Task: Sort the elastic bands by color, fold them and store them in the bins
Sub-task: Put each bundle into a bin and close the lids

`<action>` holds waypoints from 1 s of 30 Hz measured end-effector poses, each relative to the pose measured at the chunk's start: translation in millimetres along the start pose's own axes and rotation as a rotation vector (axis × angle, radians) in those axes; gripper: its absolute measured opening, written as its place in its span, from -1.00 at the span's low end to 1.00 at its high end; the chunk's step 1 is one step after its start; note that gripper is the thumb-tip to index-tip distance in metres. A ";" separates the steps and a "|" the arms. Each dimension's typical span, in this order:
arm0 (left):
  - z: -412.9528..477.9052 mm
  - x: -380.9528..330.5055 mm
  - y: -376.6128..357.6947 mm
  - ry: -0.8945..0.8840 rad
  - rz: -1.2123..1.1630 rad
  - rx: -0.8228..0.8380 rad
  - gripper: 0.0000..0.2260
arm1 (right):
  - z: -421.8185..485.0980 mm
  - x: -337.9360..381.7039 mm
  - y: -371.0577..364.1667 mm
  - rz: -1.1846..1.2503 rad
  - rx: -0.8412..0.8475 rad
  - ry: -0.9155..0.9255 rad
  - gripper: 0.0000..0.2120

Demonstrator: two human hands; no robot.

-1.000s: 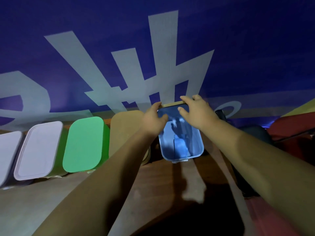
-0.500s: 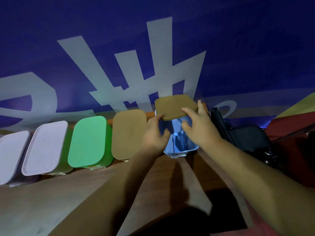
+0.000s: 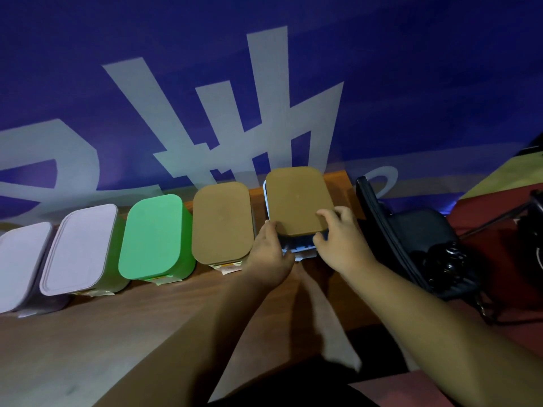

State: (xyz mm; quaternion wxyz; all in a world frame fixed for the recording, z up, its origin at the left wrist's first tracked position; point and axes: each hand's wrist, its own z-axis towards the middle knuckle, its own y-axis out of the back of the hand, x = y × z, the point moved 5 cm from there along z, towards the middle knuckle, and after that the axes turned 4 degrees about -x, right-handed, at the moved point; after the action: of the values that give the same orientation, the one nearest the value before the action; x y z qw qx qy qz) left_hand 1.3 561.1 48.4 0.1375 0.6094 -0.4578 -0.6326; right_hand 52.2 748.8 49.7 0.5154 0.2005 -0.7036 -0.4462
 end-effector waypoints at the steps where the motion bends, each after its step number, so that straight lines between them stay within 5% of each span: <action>1: -0.8 2.1 -2.0 0.002 0.015 0.011 -0.40 | -1.5 -1.3 -0.8 -0.005 0.009 -0.013 -0.49; 14: -16.2 24.6 -13.2 0.061 -0.014 0.112 -0.39 | -13.4 -6.7 -9.1 -0.039 0.048 0.035 -0.68; 30: -28.9 24.4 -6.1 -0.057 -0.003 0.095 -0.46 | -26.0 -14.2 -13.3 -0.066 0.053 0.011 -0.61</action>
State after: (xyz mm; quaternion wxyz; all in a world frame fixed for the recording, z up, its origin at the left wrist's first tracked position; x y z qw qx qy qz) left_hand 24.3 534.7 32.8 0.0945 0.5976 -0.4902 -0.6274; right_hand 78.8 741.5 32.7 0.4988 0.2398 -0.7052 -0.4431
